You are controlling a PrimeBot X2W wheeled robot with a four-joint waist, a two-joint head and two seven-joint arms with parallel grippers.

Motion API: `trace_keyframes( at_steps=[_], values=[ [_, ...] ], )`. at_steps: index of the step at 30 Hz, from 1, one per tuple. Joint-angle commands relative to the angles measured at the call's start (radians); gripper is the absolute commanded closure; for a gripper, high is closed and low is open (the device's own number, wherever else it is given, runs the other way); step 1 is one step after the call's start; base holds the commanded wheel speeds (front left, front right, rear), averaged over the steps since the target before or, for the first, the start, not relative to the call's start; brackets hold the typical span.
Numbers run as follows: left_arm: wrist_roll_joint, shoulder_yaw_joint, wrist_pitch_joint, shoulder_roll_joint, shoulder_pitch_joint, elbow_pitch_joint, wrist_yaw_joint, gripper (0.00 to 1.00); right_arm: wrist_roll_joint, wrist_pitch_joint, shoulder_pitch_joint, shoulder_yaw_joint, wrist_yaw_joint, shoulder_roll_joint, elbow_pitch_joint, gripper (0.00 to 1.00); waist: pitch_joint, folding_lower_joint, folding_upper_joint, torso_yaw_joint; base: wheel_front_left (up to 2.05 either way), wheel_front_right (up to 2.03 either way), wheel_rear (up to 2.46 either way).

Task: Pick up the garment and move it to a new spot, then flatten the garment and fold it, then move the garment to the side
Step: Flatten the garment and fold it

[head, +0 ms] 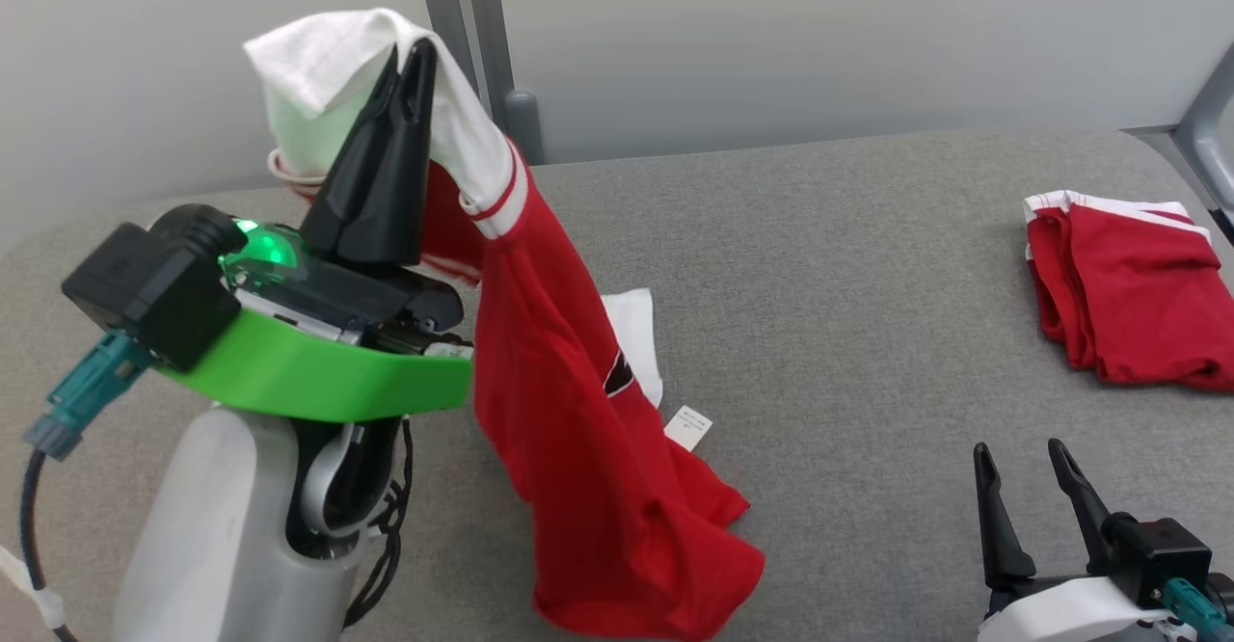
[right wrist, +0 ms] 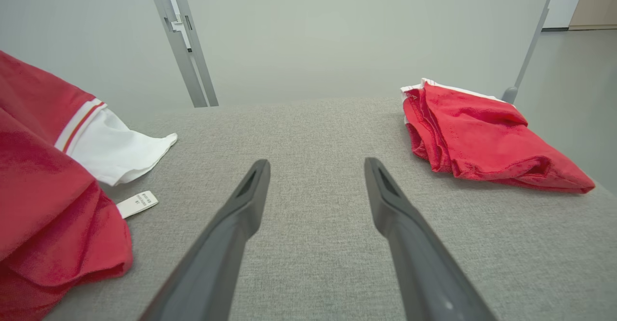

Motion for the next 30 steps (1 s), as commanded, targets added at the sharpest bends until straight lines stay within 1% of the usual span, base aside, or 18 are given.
trace_keyframes(
  at_steps=[1,3,5,7,10,13,16,18,20,22,26,30],
  values=[
    [-0.004,0.011,0.011,0.013,-0.023,-0.011,0.005,1.0,-0.003,0.0,0.01,0.003,0.0,0.003,0.0,0.0,-0.003,0.0,0.0,0.005,0.0,0.0,0.0],
    [-0.005,0.021,0.027,0.029,-0.045,-0.01,0.003,1.0,-0.003,0.0,0.005,0.007,0.0,0.003,0.001,0.0,-0.004,0.0,0.0,0.01,0.0,0.0,0.0],
    [-0.024,0.026,0.045,0.04,-0.071,0.0,-0.004,1.0,-0.005,0.0,0.0,0.014,0.0,0.003,0.001,0.0,-0.006,0.0,0.0,0.014,0.0,0.0,0.0],
    [-0.034,0.035,0.062,0.066,-0.106,0.018,-0.011,1.0,-0.004,0.0,-0.007,0.017,0.0,-0.001,0.002,0.0,-0.005,0.0,0.0,0.016,0.0,0.0,0.0],
    [-0.069,0.043,0.077,0.089,-0.157,0.05,-0.022,1.0,-0.003,0.0,-0.015,0.022,0.0,-0.005,0.004,0.0,-0.004,0.0,0.0,0.015,0.0,0.0,0.0],
    [-0.099,0.035,0.084,0.128,-0.208,0.083,-0.028,1.0,-0.001,0.0,-0.02,0.027,0.0,-0.008,0.004,0.0,-0.003,0.0,0.0,0.01,0.0,0.0,0.0],
    [-0.125,0.004,0.08,0.141,-0.248,0.113,-0.034,1.0,0.0,0.0,-0.016,0.027,0.0,-0.009,0.005,0.0,-0.001,0.0,0.0,0.003,0.0,0.0,0.0],
    [-0.14,-0.036,0.078,0.129,-0.26,0.128,-0.036,1.0,-0.001,0.0,-0.014,0.03,0.0,-0.008,0.005,0.0,0.003,0.0,0.0,-0.002,0.0,0.0,0.0],
    [-0.155,-0.094,0.074,0.102,-0.26,0.145,-0.036,1.0,0.0,0.0,-0.015,0.031,0.0,-0.007,0.005,0.0,0.008,0.0,0.0,-0.007,0.0,0.0,0.0],
    [-0.172,-0.168,0.063,0.063,-0.249,0.166,-0.036,1.0,0.001,0.0,-0.021,0.033,0.0,-0.006,0.005,0.0,0.014,0.0,0.0,-0.013,0.0,0.0,0.0],
    [-0.194,-0.354,0.029,-0.021,-0.216,0.244,-0.036,1.0,0.003,0.0,-0.043,0.044,0.0,-0.005,0.006,0.0,0.038,0.0,0.0,-0.037,0.0,0.0,0.0],
    [-0.233,-0.54,-0.016,-0.07,-0.186,0.354,-0.036,1.0,0.006,0.0,-0.076,0.066,0.0,-0.003,0.007,0.0,0.075,0.0,0.0,-0.076,0.0,0.0,0.0]
  ],
)
